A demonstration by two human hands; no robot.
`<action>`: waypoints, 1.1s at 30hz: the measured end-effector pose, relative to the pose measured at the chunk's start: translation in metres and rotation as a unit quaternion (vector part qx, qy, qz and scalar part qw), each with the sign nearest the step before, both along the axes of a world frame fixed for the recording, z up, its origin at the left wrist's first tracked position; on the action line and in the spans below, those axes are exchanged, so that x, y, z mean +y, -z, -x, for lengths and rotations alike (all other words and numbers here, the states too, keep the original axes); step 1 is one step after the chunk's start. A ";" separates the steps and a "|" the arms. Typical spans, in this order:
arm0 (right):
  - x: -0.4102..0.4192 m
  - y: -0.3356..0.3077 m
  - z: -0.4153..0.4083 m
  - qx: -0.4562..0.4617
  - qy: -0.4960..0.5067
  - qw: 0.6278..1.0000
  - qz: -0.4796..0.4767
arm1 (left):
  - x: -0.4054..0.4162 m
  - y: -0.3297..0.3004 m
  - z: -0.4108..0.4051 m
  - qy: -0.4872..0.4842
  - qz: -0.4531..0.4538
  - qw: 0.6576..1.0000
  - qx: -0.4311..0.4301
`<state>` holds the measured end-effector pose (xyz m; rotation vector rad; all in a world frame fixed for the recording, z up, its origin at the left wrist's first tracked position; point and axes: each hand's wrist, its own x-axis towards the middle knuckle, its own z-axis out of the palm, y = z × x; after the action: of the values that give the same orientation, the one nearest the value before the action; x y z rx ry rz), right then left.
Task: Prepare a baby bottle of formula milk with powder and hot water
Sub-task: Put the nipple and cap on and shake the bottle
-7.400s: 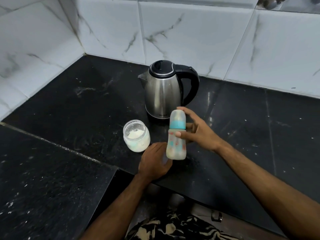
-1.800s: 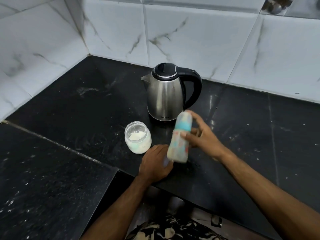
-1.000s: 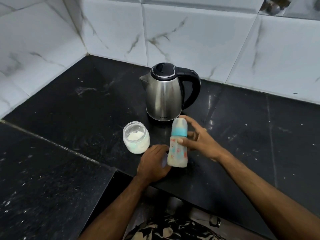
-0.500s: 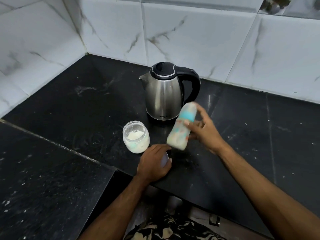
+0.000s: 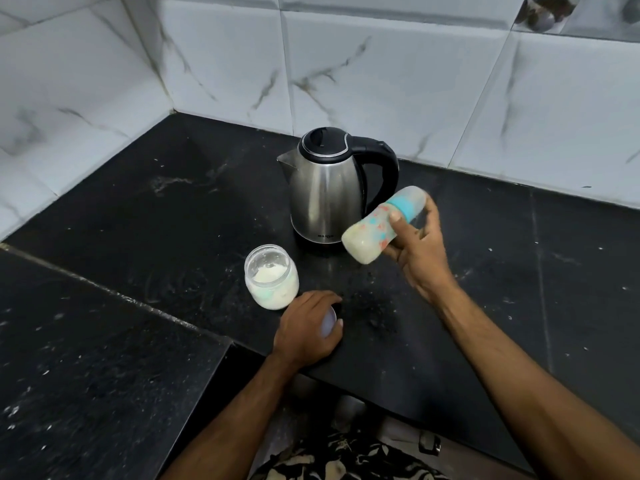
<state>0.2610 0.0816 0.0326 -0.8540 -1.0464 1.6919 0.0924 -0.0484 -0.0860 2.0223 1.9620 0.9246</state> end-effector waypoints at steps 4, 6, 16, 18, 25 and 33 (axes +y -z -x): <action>-0.027 0.011 -0.002 -0.154 -0.232 0.958 -0.071 | 0.003 0.000 0.003 0.014 0.020 1.000 0.011; -0.028 0.016 -0.005 -0.181 -0.291 0.935 -0.094 | 0.003 -0.001 0.004 0.010 0.031 0.999 0.007; -0.028 0.019 0.004 -0.140 -0.168 0.974 -0.066 | 0.000 -0.004 0.000 -0.002 -0.007 1.000 0.003; -0.028 0.022 0.001 -0.183 -0.257 0.943 -0.108 | 0.000 -0.006 0.000 -0.005 0.000 1.000 0.001; -0.008 0.001 0.004 -0.034 -0.008 0.999 -0.002 | -0.001 -0.003 0.000 0.004 0.008 1.000 0.009; -0.016 0.000 0.002 -0.090 -0.088 0.991 -0.051 | -0.002 -0.005 0.000 -0.001 0.018 1.000 0.004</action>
<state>0.2592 0.0660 0.0325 -0.8805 -1.3533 1.7143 0.0928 -0.0500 -0.0810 2.0085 1.9709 0.8770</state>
